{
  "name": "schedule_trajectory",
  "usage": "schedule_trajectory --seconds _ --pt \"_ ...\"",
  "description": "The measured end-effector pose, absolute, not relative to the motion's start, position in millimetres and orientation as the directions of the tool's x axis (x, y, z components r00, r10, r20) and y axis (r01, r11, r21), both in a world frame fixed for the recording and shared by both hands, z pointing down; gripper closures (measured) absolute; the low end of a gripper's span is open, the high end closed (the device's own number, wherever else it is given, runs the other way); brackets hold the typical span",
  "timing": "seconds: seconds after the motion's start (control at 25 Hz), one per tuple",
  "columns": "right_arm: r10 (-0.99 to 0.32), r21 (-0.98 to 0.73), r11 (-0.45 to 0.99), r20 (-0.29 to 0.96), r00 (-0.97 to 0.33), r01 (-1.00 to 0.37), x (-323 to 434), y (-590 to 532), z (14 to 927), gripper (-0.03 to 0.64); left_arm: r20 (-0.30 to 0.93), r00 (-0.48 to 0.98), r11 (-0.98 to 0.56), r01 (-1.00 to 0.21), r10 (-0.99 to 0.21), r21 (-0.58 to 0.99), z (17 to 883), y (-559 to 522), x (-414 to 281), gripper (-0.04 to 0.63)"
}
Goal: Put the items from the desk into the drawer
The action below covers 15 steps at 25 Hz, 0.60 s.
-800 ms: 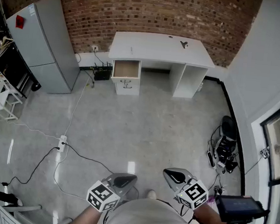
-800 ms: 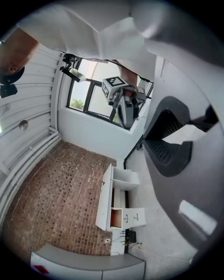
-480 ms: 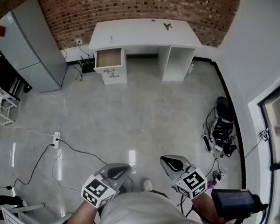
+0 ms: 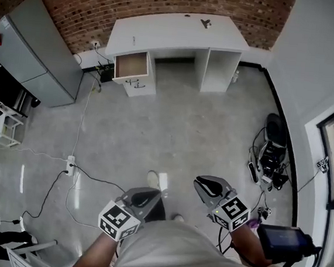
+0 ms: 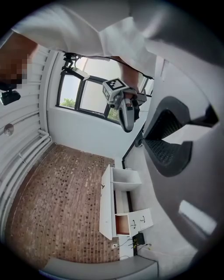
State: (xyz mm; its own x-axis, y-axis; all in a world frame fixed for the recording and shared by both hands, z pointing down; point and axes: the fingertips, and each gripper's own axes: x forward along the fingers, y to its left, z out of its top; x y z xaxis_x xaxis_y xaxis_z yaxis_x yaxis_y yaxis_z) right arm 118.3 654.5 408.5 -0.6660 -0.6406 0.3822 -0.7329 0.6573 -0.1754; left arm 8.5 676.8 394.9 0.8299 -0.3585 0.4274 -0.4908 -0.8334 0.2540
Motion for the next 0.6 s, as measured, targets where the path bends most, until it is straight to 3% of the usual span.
schedule_trajectory --seconds 0.4,0.6 --pt "-0.699 -0.101 0.608 0.403 -0.591 -0.788 90 458 379 0.568 0.324 0.888 -0.844 -0.427 -0.326 0.324 378 463 -15 0.538" --pt "-0.743 -0.144 0.554 0.359 -0.565 -0.82 82 366 358 0.568 0.359 0.883 -0.852 -0.418 -0.301 0.314 380 367 -27 0.534"
